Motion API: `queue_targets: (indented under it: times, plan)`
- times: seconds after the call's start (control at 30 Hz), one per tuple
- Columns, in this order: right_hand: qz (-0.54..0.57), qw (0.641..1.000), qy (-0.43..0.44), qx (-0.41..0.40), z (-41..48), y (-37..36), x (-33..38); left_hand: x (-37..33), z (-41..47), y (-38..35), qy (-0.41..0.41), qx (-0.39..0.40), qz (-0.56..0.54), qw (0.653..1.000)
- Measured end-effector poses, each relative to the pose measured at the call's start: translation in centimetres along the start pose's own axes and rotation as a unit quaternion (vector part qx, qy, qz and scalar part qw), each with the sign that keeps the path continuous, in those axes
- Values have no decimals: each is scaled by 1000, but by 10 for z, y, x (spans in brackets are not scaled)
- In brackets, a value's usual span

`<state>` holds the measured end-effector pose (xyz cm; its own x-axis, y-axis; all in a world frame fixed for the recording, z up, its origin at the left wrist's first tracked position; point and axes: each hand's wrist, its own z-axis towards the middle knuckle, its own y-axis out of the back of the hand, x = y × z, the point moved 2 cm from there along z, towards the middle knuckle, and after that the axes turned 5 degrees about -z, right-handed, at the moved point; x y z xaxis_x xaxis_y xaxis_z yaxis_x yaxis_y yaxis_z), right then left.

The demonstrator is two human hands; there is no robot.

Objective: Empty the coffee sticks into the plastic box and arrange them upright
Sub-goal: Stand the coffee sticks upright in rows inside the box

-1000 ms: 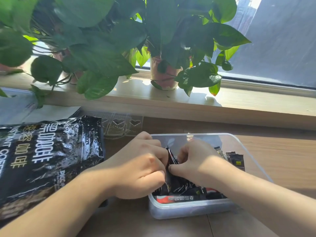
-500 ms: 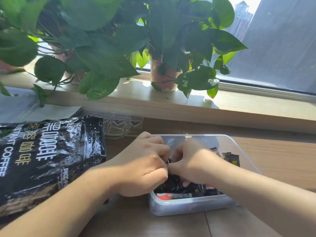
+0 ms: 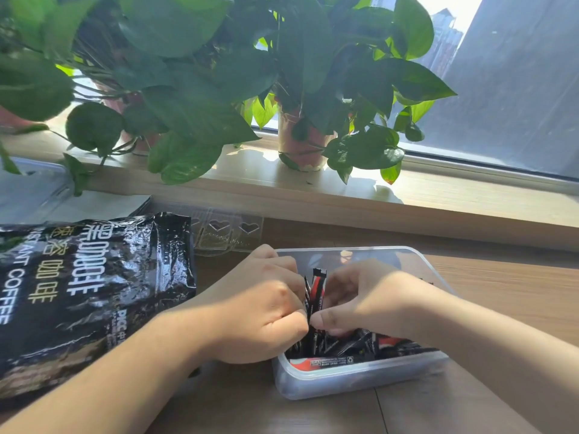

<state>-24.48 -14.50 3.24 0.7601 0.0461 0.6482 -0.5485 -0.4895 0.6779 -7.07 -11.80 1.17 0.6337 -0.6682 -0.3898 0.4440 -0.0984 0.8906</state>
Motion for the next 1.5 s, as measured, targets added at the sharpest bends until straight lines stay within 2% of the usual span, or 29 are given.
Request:
queue_targets:
  times: [0.07,0.27,0.4,0.57,0.8,0.93,1.13,1.33,1.5]
  plan:
    - [30,999,-4,-30,3,-4,-3,5,0,1,-13,10,66,998]
    - [-59,993,38,-90,8,-12,-4,3,-1,2,-21,-25,65,997]
    - [-34,997,50,-50,3,-9,-3,5,-2,4,-9,-35,55,998]
    - [-87,994,56,22,-5,3,-2,5,0,4,-22,-20,73,997]
    - [-169,981,89,-25,-1,-3,-2,7,-1,3,-24,-27,58,998]
    - [-171,977,122,-40,-4,-1,-4,4,-2,3,-3,0,56,998]
    - [-204,970,126,27,-8,12,-4,6,-3,4,-25,20,45,998]
    - [-262,958,118,17,-5,15,-10,8,-1,2,-19,35,65,997]
    - [-311,942,117,53,-2,14,-15,7,-1,1,-2,42,78,996]
